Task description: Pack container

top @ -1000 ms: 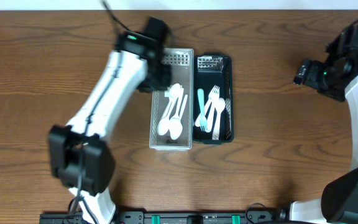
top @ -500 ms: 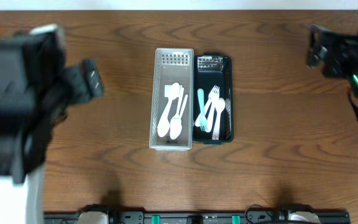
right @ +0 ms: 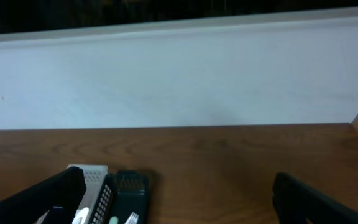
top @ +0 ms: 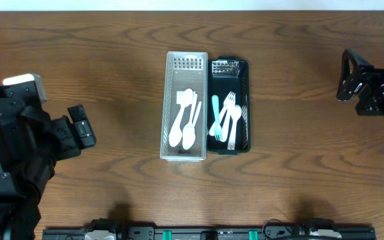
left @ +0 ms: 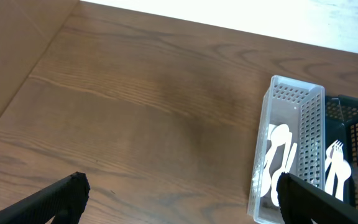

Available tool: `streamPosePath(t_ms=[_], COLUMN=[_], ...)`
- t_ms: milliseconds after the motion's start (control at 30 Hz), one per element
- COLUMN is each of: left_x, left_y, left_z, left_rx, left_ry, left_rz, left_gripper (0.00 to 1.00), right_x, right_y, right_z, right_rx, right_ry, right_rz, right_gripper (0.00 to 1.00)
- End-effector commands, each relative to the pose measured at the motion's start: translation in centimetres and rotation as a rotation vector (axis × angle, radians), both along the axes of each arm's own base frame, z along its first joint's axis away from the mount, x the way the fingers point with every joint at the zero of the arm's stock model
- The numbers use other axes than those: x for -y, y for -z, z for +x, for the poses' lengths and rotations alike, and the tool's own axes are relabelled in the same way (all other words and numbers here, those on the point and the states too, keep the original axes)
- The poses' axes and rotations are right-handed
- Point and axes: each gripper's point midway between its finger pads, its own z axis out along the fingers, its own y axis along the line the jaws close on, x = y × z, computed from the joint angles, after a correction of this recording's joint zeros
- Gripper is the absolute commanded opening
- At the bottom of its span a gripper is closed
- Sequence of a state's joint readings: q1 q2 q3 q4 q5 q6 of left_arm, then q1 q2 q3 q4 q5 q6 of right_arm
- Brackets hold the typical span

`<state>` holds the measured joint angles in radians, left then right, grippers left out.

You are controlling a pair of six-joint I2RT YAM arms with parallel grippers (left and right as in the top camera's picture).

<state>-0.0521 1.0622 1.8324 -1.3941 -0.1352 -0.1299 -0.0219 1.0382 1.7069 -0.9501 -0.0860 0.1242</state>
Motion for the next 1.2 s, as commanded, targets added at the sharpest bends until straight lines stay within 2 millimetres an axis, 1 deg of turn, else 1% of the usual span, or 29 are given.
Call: streamPosePath(t_ms=[0, 167, 300, 433, 500, 667, 733, 833, 900, 1000, 1100, 1167], left_x=[-0.4, -0.4, -0.4, -0.5, -1.0, -1.3, -1.4, -1.4, -1.5, -1.5, -1.9, -2.5], left_y=[0.0, 0.0, 0.0, 0.5, -0.5, -4.6, -5.7, -6.4, -6.2, -5.2, -3.6, -2.2], left_z=[-0.1, 0.0, -0.1, -0.5, 0.2, 3.0, 3.5, 3.2, 2.5, 0.8, -0.6, -1.2], left_rx=[-0.004, -0.004, -0.006, -0.036, 0.008, 0.206, 0.256, 0.302, 0.317, 0.337, 0.373, 0.406], left_ry=[-0.011, -0.011, -0.011, -0.004, -0.01, -0.015, -0.026, -0.029, -0.03, -0.031, -0.062, -0.089], left_rz=[0.017, 0.017, 0.018, 0.038, 0.073, 0.115, 0.117, 0.113, 0.113, 0.106, 0.088, 0.091], left_gripper=[0.98, 0.98, 0.98, 0.98, 0.98, 0.98, 0.98, 0.98, 0.98, 0.98, 0.98, 0.98], right_x=[-0.3, -0.3, -0.3, -0.3, -0.3, -0.3, -0.3, -0.3, -0.3, -0.3, -0.3, -0.3], right_y=[0.6, 2.8, 5.0, 7.0, 7.8, 9.4, 9.7, 9.8, 9.8, 9.8, 9.8, 9.8], right_z=[-0.3, -1.1, -2.2, -3.4, -3.9, -5.2, -5.5, -5.6, -5.6, -5.6, -5.6, -5.6], right_rx=[-0.024, -0.12, -0.219, -0.313, -0.353, -0.435, -0.453, -0.459, -0.459, -0.459, -0.459, -0.459], right_ry=[-0.013, -0.014, -0.015, -0.015, -0.015, -0.016, -0.016, -0.016, -0.016, -0.016, -0.016, -0.016], right_rz=[-0.012, -0.01, -0.008, -0.007, -0.006, -0.004, -0.004, -0.004, -0.004, -0.004, -0.004, -0.004], right_gripper=[0.99, 0.99, 0.99, 0.99, 0.99, 0.99, 0.99, 0.99, 0.99, 0.99, 0.99, 0.99])
